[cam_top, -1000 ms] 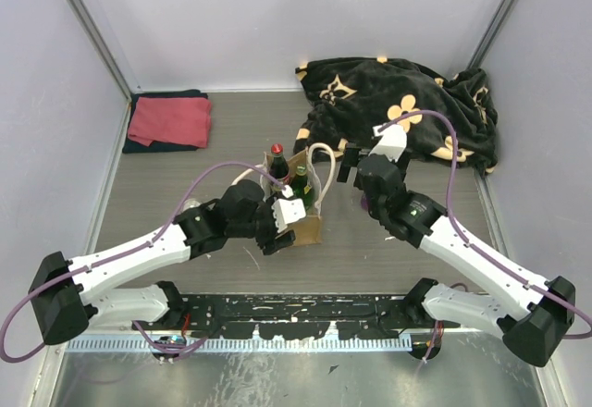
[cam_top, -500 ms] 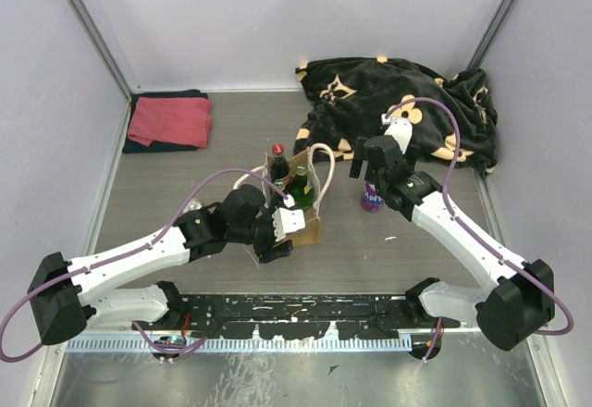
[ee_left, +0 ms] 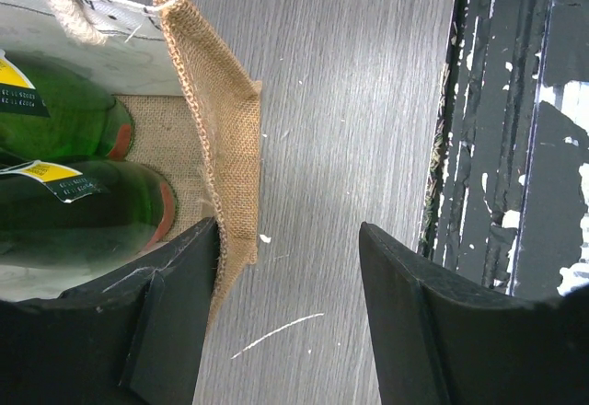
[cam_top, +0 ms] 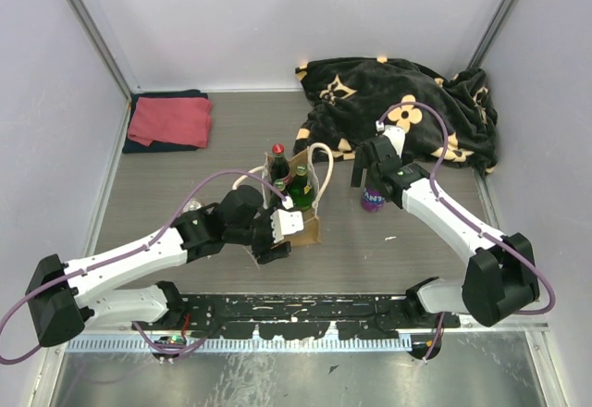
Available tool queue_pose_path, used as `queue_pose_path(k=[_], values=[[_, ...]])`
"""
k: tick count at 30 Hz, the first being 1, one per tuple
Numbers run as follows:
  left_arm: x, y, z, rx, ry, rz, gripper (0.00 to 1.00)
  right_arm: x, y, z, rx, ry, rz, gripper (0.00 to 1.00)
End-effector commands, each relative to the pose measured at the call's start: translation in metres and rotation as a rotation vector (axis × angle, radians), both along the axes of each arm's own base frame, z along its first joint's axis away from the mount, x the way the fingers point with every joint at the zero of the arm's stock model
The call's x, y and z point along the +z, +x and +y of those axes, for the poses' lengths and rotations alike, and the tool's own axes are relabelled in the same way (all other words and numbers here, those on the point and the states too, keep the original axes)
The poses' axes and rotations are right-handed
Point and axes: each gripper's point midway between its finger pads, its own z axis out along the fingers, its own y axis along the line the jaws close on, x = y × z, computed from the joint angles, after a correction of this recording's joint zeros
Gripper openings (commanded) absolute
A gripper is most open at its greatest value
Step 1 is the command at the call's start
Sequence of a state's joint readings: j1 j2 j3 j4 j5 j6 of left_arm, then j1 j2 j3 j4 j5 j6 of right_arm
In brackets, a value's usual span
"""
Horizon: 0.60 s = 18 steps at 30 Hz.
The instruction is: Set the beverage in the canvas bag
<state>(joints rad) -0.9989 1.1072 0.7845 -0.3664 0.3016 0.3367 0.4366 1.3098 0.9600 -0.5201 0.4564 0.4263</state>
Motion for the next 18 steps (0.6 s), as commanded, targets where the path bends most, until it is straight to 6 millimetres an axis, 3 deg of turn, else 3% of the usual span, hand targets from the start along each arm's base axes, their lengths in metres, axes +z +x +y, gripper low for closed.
queue_pose_path(k=[1, 8, 18], values=[[0.0, -0.023, 0.004, -0.064, -0.002, 0.054, 0.68, 0.001, 0.001, 0.002, -0.009, 0.019, 0.014, 0.95], [0.0, -0.022, 0.006, -0.062, -0.003, 0.044, 0.68, -0.022, -0.004, 0.005, -0.003, 0.022, 0.098, 0.92], [-0.004, -0.024, 0.011, -0.059, -0.001, 0.038, 0.68, -0.026, -0.003, -0.003, -0.042, -0.005, 0.09, 0.85]])
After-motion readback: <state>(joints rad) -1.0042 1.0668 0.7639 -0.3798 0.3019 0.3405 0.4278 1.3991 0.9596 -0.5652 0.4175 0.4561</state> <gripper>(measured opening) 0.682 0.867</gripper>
